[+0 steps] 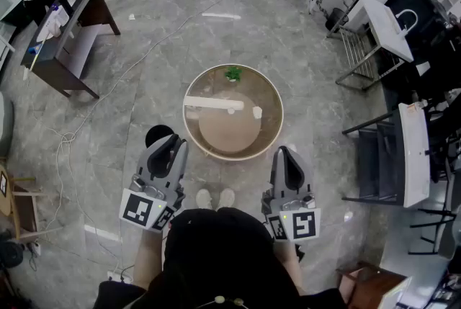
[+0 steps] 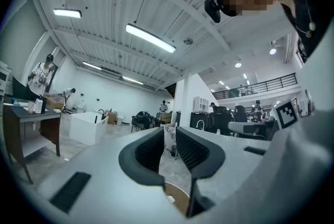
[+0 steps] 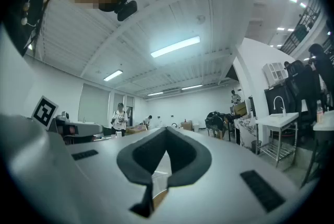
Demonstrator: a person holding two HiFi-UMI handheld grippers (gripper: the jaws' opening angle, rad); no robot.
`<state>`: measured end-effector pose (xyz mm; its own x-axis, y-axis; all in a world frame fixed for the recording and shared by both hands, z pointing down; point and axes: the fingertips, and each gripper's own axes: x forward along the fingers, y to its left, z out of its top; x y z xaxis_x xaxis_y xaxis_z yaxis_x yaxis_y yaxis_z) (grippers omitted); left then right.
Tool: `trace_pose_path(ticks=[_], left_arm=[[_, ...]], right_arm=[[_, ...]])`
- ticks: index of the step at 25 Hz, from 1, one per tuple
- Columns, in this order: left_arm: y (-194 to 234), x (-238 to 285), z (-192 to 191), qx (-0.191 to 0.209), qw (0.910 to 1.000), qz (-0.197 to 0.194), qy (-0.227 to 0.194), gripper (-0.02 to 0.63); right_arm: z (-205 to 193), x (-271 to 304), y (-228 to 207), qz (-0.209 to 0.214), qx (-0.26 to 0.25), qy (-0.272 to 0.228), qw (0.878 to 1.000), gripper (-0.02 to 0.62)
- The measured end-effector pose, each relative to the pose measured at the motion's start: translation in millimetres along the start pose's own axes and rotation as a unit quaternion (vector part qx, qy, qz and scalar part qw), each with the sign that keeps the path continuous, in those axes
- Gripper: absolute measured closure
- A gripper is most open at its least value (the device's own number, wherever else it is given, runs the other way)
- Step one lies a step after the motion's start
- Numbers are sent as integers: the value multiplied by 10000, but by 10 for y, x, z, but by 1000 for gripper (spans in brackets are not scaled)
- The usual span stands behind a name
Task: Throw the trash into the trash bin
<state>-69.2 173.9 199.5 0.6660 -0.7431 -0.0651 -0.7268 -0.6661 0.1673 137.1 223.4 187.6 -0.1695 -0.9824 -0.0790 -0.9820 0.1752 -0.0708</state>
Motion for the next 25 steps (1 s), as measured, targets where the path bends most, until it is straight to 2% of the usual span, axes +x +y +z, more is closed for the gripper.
trace_pose_path(ticks=[11,17,22,25], left_arm=[[-28,22,-31,-10,10000,14,31,534],[-17,-39,-46,-12,10000,56,76,534],[47,-99,-104,58,9999,15,133,534],[123,-96,-167,40,9999,-42,160,534]], right_arm=[[-39,-64,-164,-185,44,37,9998,594],[-105,-80,-157,7,378,51,9993,592],[-364,-53,-246,-59,74,519,9986,582],[-536,-36,-310,-88,5,755,9971,534]])
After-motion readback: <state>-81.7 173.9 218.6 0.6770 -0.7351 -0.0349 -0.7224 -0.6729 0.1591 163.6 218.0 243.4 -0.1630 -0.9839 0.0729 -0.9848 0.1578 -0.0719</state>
